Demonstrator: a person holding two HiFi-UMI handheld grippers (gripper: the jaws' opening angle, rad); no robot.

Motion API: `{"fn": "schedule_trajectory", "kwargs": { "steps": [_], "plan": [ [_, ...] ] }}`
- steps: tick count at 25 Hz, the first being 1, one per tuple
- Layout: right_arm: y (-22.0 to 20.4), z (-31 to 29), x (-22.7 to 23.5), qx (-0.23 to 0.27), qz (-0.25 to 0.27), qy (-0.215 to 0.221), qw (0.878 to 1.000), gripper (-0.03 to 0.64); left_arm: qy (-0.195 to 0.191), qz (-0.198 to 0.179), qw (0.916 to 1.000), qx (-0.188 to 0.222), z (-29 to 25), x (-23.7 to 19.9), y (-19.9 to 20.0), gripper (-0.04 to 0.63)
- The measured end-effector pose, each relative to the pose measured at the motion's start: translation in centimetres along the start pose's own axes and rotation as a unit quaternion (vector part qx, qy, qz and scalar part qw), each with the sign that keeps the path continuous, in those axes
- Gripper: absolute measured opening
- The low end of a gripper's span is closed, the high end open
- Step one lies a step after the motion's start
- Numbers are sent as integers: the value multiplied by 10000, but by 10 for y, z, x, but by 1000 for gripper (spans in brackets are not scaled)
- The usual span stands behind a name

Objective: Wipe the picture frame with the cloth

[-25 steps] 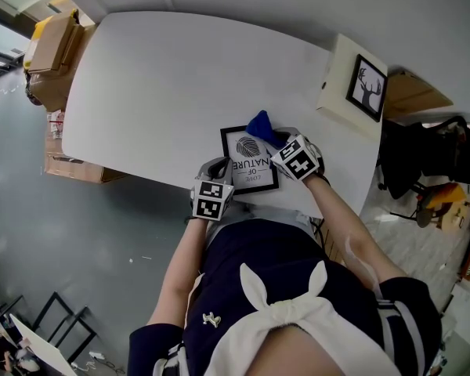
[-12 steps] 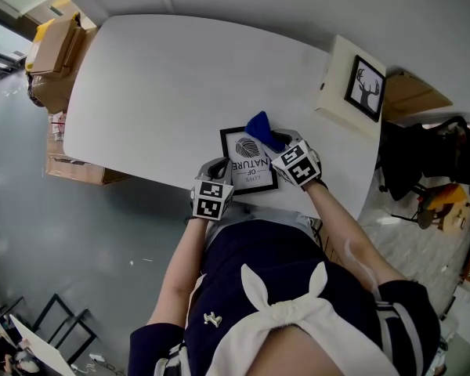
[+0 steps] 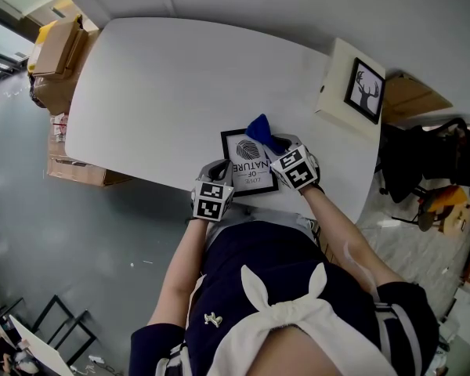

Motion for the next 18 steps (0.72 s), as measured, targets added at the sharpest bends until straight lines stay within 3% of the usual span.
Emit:
{"fn": "schedule_trajectory", "kwargs": {
  "steps": [18],
  "plan": [
    [-9,5,-11,-22,-147,46,9999,92,2,-5,10000,19,1,-1,1,3]
  ]
}}
Point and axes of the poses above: the fingertips, and each gripper's own axes: z backward along the fingers, x to its right, y out of its top, the point moved 2 cm from there along z, backward along the fingers, and after that the axes turned 6 degrees about x, right-handed, at the moved point
